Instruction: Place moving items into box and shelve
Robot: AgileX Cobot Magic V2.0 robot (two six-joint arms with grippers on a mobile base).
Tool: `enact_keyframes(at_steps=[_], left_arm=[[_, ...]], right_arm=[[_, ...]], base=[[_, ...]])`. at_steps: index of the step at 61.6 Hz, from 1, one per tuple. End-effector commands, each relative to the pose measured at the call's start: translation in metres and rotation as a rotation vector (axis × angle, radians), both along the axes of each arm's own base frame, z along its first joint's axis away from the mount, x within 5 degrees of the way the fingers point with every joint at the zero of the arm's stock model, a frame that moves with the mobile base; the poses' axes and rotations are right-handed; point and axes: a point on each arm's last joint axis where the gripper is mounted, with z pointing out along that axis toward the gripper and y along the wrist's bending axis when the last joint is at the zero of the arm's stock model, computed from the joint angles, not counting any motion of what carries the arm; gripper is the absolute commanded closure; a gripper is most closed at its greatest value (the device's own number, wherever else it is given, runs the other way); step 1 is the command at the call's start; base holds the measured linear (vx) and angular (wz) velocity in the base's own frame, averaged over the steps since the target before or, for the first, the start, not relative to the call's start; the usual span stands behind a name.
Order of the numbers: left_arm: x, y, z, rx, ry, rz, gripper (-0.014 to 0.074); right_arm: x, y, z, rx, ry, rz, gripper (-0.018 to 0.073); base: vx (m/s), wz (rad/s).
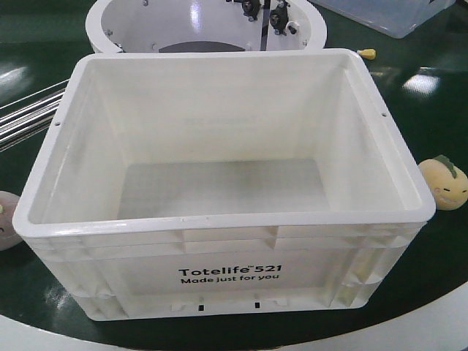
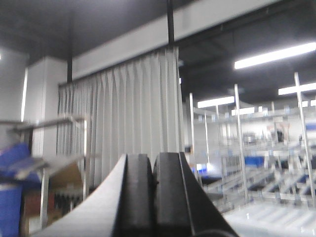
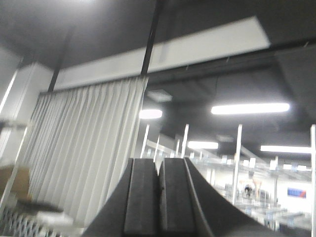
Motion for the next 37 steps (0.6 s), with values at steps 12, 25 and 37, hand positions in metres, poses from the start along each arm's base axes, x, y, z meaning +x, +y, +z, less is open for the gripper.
enact_keyframes(at_steps=[12,25,37], left_arm=[[0.034,-0.003,-0.007,0.006,0.142,-0.01,0.0566],[0.044,-0.004,-0.014,0.011,0.208,-0.012,0.0407],[0.044,-0.004,-0.014,0.011,0.208,-0.012,0.0207]], right_arm=[[0.028,0.003,-0.001,-0.014,0.069,-0.008,0.0554],[0.044,0.006,-0.013,-0.031,0.191,0.008,0.042],[0.044,0.006,-0.013,-0.032,0.187,0.006,0.018]], base=[[0.0,0.0],[0.0,0.0],[0.0,0.0]])
